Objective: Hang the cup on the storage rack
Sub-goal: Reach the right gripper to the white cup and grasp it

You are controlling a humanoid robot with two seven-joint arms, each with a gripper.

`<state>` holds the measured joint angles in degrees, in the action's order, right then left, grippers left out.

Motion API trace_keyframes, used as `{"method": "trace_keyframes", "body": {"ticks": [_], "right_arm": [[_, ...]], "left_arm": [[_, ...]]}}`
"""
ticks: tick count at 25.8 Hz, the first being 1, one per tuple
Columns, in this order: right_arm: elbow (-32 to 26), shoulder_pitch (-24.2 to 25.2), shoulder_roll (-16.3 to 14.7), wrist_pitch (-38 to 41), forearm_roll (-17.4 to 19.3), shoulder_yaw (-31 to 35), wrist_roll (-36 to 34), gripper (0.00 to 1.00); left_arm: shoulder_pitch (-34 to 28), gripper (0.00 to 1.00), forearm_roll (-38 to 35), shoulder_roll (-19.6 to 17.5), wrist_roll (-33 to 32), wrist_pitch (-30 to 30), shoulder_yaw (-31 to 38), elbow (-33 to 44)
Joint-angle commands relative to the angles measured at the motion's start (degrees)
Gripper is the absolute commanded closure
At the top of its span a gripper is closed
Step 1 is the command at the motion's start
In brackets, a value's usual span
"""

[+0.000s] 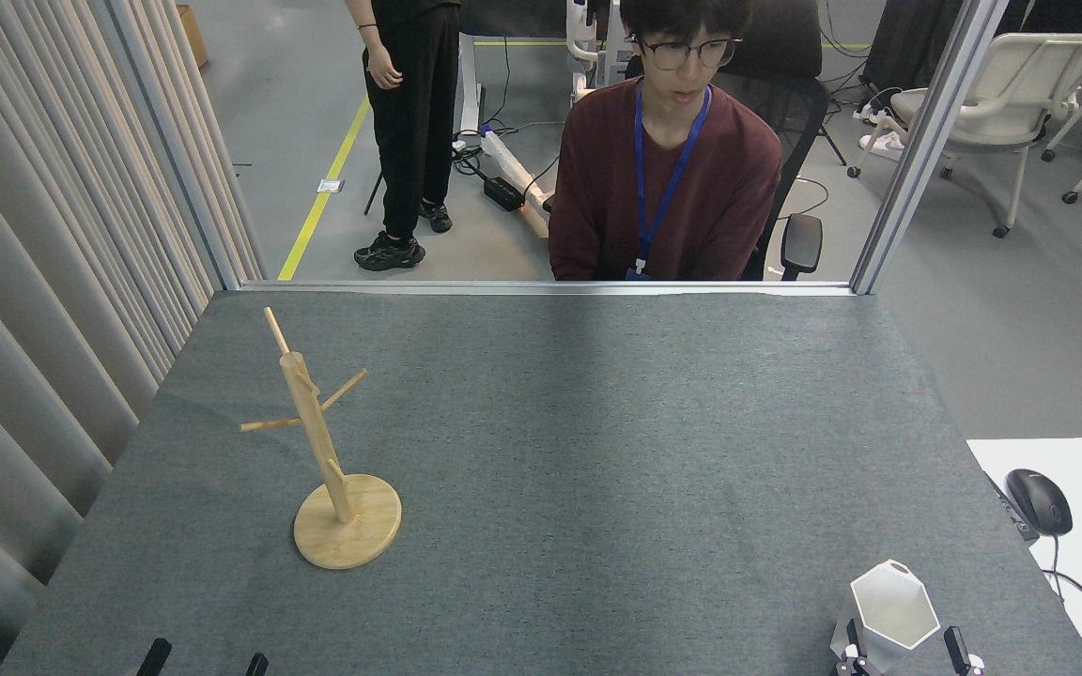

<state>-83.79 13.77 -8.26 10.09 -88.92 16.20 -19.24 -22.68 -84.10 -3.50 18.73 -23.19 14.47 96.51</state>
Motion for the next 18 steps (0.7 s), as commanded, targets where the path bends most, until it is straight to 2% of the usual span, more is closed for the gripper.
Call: {"method": "trace_keyframes", "body": {"ticks": [1,12,13,15,16,18], "right_arm": [[1.17,-0.94,0.0,-0.16,-0.11,-0.21,-0.01,0.0],[3.99,-3.05,0.0,-0.25,-0.2,-0.82,-0.1,0.02],[4.07,-3.05,0.0,-0.25,-0.2,-0.91,-0.1,0.06],[4.07,-3.05,0.0,-0.25,-0.2,-1.08,-0.1,0.26],[4.07,-3.05,0.0,-0.25,-0.46,-1.08,-0.18,0.33],[3.99,-3.14,0.09,-0.25,-0.46,-1.08,-0.27,0.39]], "left_arm": [[0.0,0.01,-0.01,-0.02,-0.01,-0.01,0.12,0.0],[0.0,0.01,-0.01,-0.02,-0.01,-0.01,0.3,0.09],[0.0,0.01,-0.01,-0.02,-0.01,-0.01,0.3,0.09],[0.0,0.01,-0.01,-0.02,-0.01,-0.01,0.3,0.09],[0.0,0.01,-0.01,-0.02,-0.01,-0.01,0.3,0.09],[0.0,0.01,-0.01,-0.02,-0.01,-0.01,0.3,0.17]]}}
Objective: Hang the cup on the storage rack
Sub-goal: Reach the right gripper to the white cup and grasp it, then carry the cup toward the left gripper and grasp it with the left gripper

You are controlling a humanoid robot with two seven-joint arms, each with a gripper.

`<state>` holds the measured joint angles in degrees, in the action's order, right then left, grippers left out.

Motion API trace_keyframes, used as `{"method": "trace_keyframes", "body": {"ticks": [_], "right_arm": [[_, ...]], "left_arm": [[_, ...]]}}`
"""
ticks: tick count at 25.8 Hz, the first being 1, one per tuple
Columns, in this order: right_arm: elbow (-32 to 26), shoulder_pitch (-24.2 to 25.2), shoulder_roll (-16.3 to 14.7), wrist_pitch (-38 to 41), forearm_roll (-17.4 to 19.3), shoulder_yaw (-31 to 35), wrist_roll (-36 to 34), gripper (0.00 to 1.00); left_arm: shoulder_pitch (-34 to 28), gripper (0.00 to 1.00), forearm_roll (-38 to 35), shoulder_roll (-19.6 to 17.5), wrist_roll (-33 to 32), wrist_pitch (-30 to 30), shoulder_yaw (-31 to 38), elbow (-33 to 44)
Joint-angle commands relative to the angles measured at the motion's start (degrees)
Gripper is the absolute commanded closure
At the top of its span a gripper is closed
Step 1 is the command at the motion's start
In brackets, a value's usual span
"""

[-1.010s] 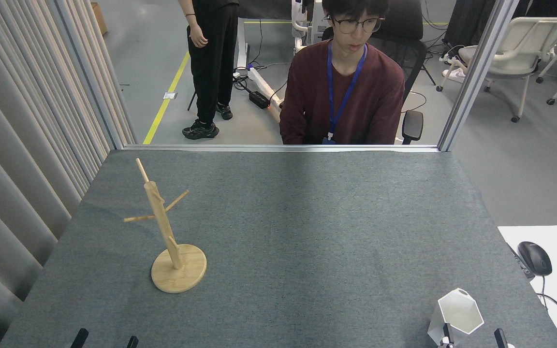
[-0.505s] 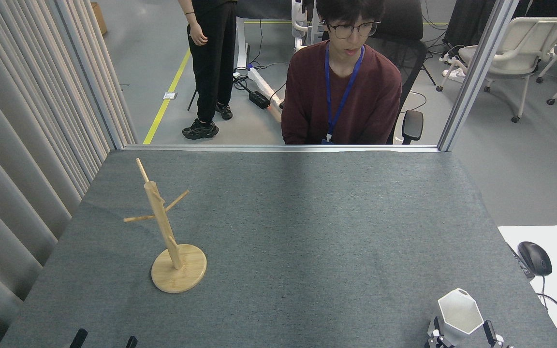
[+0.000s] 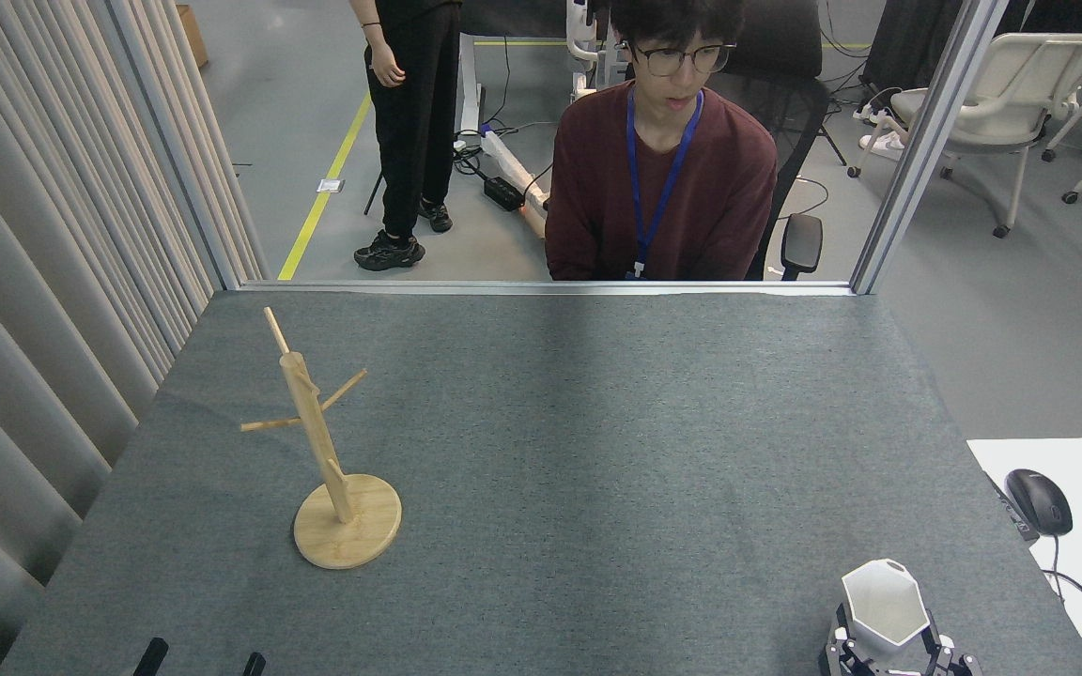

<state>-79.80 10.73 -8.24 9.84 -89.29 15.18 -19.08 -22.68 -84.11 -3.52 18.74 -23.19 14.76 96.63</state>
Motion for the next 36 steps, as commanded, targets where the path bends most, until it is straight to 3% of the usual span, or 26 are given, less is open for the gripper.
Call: {"method": "trace_keyframes", "body": {"ticks": [1,7,10,12,15,17,20,22,36], "right_arm": [[-0.27,-0.18,0.24,0.0,0.17,0.03,-0.61,0.39],[-8.8,-1.59,0.42,-0.17,2.54,1.61,-0.26,0.4],[-9.15,-6.95,1.82,-2.81,1.05,0.82,0.8,0.4],[-8.97,-9.32,4.81,-5.09,-2.2,-2.17,2.11,0.4],[-9.06,-11.34,11.31,-7.11,-9.93,-9.9,2.29,0.4],[-8.97,-11.78,13.34,-8.87,-14.07,-14.3,2.2,0.4],[-7.83,-12.05,13.42,-14.32,-15.21,-24.58,2.2,0.4],[-7.74,-11.96,13.42,-15.2,-15.65,-28.1,2.2,0.4],[-5.54,-10.64,13.95,-14.67,-19.96,-36.27,1.94,0.4]], "left_arm": [[0.0,0.01,0.0,0.0,-0.02,-0.02,0.0,0.05],[3.07,0.01,-0.44,0.88,-0.02,-0.81,-2.54,1.37],[8.88,0.01,-1.76,0.61,-0.19,-0.81,-11.25,-1.62],[13.27,0.01,-3.78,1.05,-0.54,-0.37,-16.52,-5.75],[18.46,0.01,-7.73,3.69,-0.72,-0.28,-21.79,-10.23],[21.36,0.01,-10.02,5.62,-0.72,-0.37,-23.73,-14.01],[24.35,0.01,-13.01,7.91,-0.72,-0.37,-25.66,-17.7],[25.31,0.01,-14.32,9.05,-0.81,-0.37,-26.1,-18.14],[28.3,0.01,-16.26,9.93,-1.25,0.69,-29.7,-18.84]]}}
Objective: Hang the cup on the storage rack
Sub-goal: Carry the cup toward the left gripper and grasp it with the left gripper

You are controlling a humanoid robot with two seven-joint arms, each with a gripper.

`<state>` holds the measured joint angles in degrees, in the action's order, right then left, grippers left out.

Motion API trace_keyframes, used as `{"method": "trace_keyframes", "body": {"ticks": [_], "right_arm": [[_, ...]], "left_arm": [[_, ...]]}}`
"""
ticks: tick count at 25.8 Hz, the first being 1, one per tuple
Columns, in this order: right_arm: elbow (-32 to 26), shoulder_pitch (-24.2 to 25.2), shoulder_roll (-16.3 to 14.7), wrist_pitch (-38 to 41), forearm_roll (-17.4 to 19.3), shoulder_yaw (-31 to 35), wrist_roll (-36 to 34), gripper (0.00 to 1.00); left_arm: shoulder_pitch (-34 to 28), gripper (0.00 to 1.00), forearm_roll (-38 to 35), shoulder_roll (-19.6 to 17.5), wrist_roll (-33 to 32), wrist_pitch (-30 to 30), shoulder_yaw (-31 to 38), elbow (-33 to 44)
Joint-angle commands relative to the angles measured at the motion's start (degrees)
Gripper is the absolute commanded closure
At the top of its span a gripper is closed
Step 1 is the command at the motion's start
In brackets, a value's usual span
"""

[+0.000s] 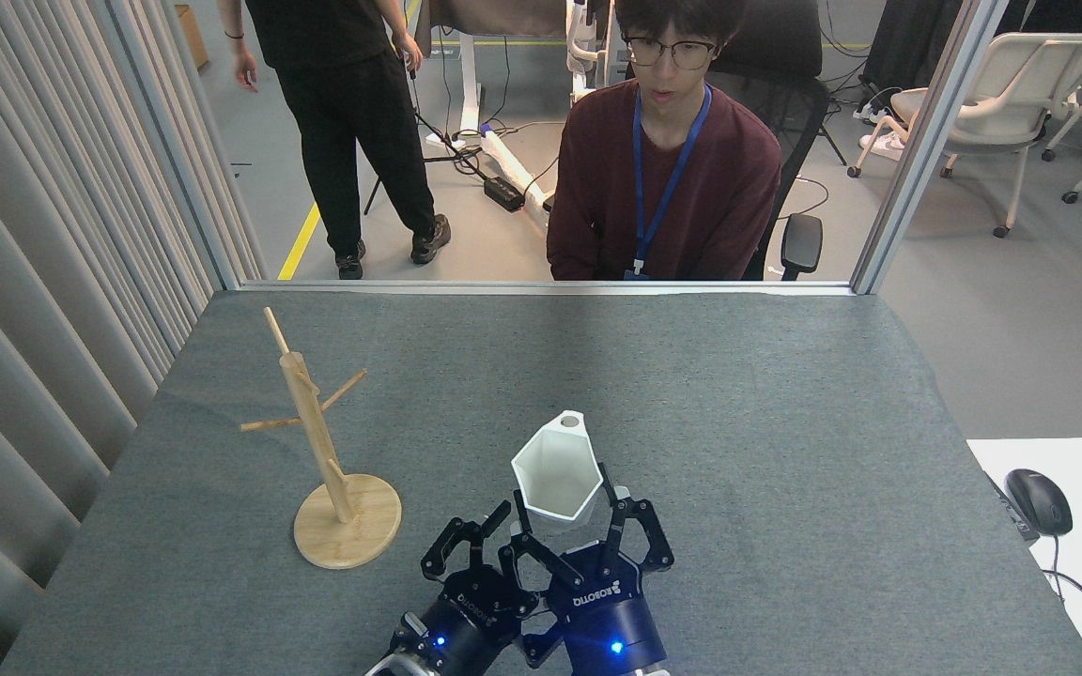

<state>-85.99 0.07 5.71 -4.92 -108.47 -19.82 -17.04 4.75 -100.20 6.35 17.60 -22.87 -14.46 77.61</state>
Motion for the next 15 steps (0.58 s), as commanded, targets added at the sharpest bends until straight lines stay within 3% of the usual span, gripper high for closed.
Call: {"method": "trace_keyframes", "body": {"ticks": [1,15], "right_arm": [[0.65,0.02,0.01,0.17,-0.87,-1.89,-0.19,0.39],[-0.93,3.89,-0.78,0.44,-2.19,-4.62,-0.37,0.39]], "left_arm": [[1.14,0.01,-0.17,0.07,-0.03,0.37,-0.48,0.17],[3.07,0.01,-0.08,0.24,-0.03,0.46,-0.3,-0.62]]}}
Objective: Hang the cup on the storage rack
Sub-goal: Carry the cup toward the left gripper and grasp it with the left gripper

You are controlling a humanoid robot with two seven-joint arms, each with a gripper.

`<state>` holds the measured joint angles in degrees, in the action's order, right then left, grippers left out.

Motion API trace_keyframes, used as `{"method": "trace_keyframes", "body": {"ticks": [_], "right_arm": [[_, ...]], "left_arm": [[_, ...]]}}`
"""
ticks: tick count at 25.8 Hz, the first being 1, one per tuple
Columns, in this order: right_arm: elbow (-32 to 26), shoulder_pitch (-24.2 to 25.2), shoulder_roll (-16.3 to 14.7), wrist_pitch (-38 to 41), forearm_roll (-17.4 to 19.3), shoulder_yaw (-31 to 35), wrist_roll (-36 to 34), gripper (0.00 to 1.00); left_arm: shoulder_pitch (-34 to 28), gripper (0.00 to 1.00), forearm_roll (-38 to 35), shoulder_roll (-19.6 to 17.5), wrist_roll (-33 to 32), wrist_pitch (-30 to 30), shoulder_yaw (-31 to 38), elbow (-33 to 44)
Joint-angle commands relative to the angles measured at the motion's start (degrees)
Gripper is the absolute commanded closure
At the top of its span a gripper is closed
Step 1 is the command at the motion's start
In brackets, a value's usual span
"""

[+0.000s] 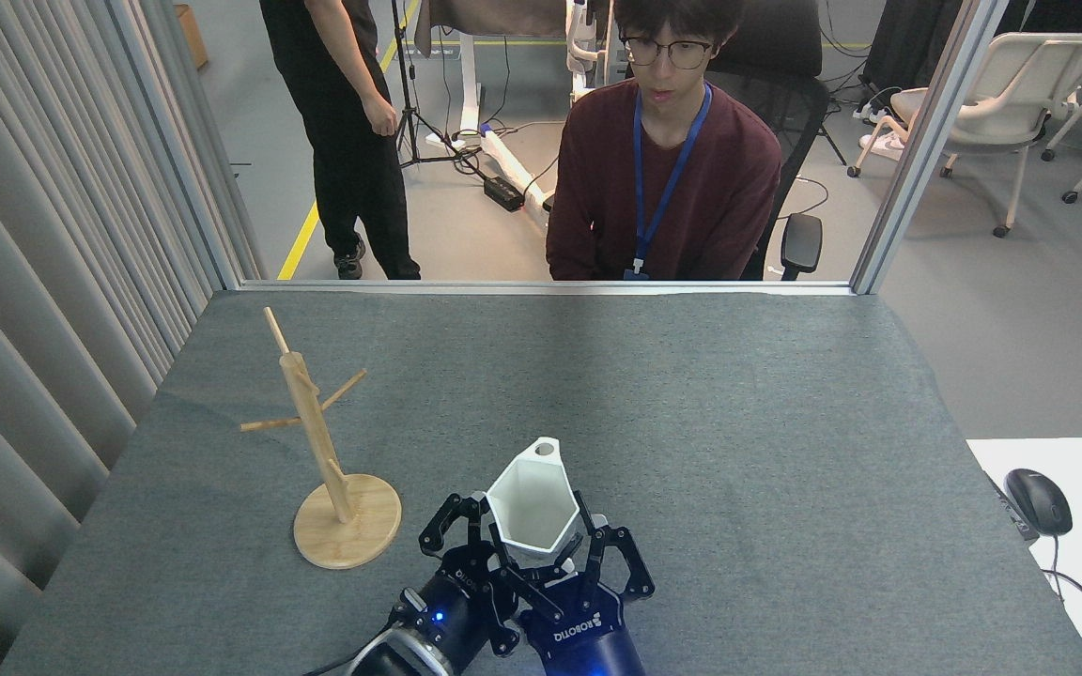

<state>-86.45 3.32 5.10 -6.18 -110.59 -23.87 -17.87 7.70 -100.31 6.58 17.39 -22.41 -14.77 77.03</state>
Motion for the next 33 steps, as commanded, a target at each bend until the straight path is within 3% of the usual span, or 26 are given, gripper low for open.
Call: {"method": "trace_keyframes", "body": {"ticks": [1,2,7,8,9,10,14,24,26,29,31,33], "right_arm": [[-0.48,0.64,-0.18,1.69,-0.06,-0.57,0.47,0.39],[-0.48,0.64,-0.18,1.69,-0.15,-0.57,0.47,0.39],[-0.83,0.64,-0.18,1.69,-0.06,-0.66,0.47,0.37],[-0.83,0.64,-0.18,1.69,-0.06,-0.57,0.47,0.31],[-0.83,0.64,-0.18,1.78,-0.06,-0.66,0.38,0.18],[-0.83,0.64,-0.18,1.87,-0.06,-0.66,0.38,0.11],[-1.79,0.82,-0.18,3.19,-0.06,-0.92,0.38,0.02],[-8.12,0.47,0.0,3.01,1.7,-1.18,-1.11,0.02],[-9.97,-0.59,0.26,1.78,5.74,0.05,-1.9,0.02],[-11.55,-3.23,0.61,-0.68,19.18,4.97,-1.64,0.02],[-11.11,-4.9,0.61,-1.82,23.67,10.86,-1.37,0.02],[-9.53,-6.04,0.88,-3.05,25.25,20.09,-0.32,0.02]], "left_arm": [[0.12,0.03,-0.07,0.01,0.27,-0.01,0.01,-0.04],[0.12,0.15,-0.07,0.01,0.27,-0.01,0.01,0.14],[0.21,0.55,-0.24,-0.17,0.36,-0.01,0.01,0.58],[0.21,0.57,-0.5,-0.17,0.36,-0.09,0.01,0.58],[0.21,0.61,-0.59,-0.17,0.36,-0.09,0.01,0.67],[0.21,0.63,-0.68,-0.17,0.45,-0.09,0.01,0.67],[0.21,0.63,-0.68,-0.25,0.45,-0.18,0.01,0.84],[0.03,0.62,-2.79,-0.25,0.45,-0.01,0.18,-1.71],[-0.4,0.62,-3.05,-0.43,0.54,0.08,0.45,-1.88],[-0.58,0.62,-3.05,-0.43,0.54,0.08,0.45,-1.44],[-0.67,0.62,-3.05,-0.52,0.54,0.08,0.53,-1.27],[-0.84,0.62,-2.97,-0.52,0.54,0.17,0.89,-0.65]]}}
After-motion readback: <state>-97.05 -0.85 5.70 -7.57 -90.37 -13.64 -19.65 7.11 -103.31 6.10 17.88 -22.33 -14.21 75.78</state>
